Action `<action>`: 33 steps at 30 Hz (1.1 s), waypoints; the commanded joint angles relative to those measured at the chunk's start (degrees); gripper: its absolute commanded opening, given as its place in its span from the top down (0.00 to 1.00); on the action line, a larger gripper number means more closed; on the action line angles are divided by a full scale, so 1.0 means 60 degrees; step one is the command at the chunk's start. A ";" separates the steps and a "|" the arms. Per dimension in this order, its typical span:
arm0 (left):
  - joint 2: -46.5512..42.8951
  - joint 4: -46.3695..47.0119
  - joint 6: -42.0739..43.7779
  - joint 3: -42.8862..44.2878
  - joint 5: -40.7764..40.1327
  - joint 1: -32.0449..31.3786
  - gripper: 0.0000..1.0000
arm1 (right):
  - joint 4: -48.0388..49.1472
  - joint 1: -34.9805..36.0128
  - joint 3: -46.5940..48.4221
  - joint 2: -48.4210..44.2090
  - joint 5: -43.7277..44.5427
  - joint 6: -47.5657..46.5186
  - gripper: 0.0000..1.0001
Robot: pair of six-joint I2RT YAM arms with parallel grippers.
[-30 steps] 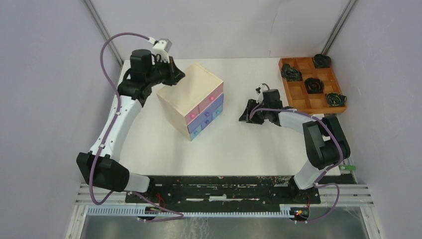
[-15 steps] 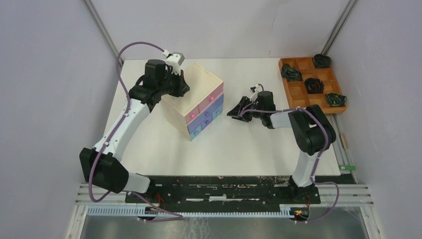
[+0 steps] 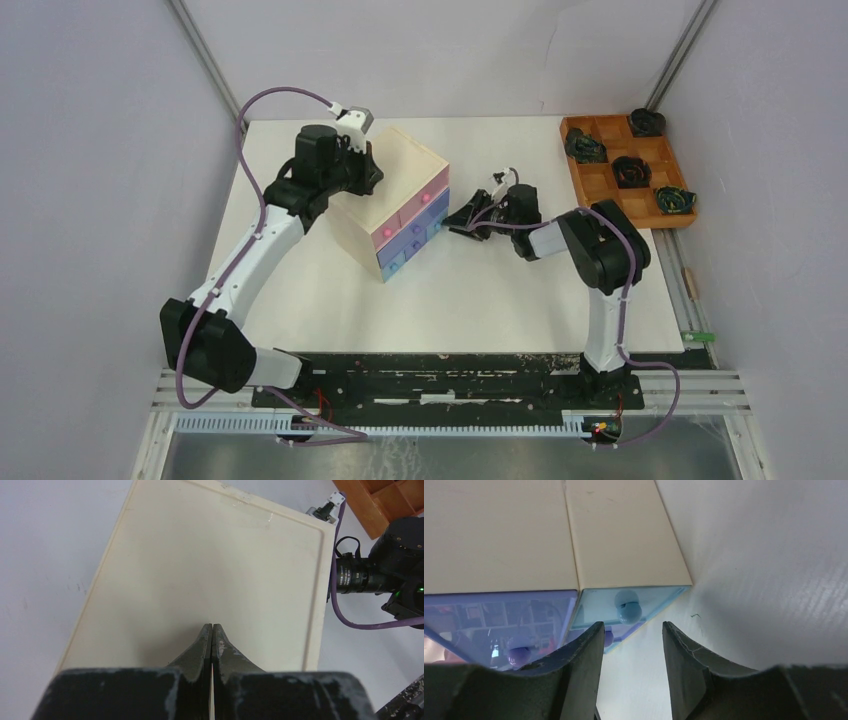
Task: Organize the makeup
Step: Open the drawer in the storage box.
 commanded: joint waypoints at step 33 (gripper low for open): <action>0.0147 -0.1178 0.0160 -0.1197 -0.0452 -0.0017 0.97 | 0.2866 0.0533 0.0756 0.1708 -0.0228 0.0875 0.68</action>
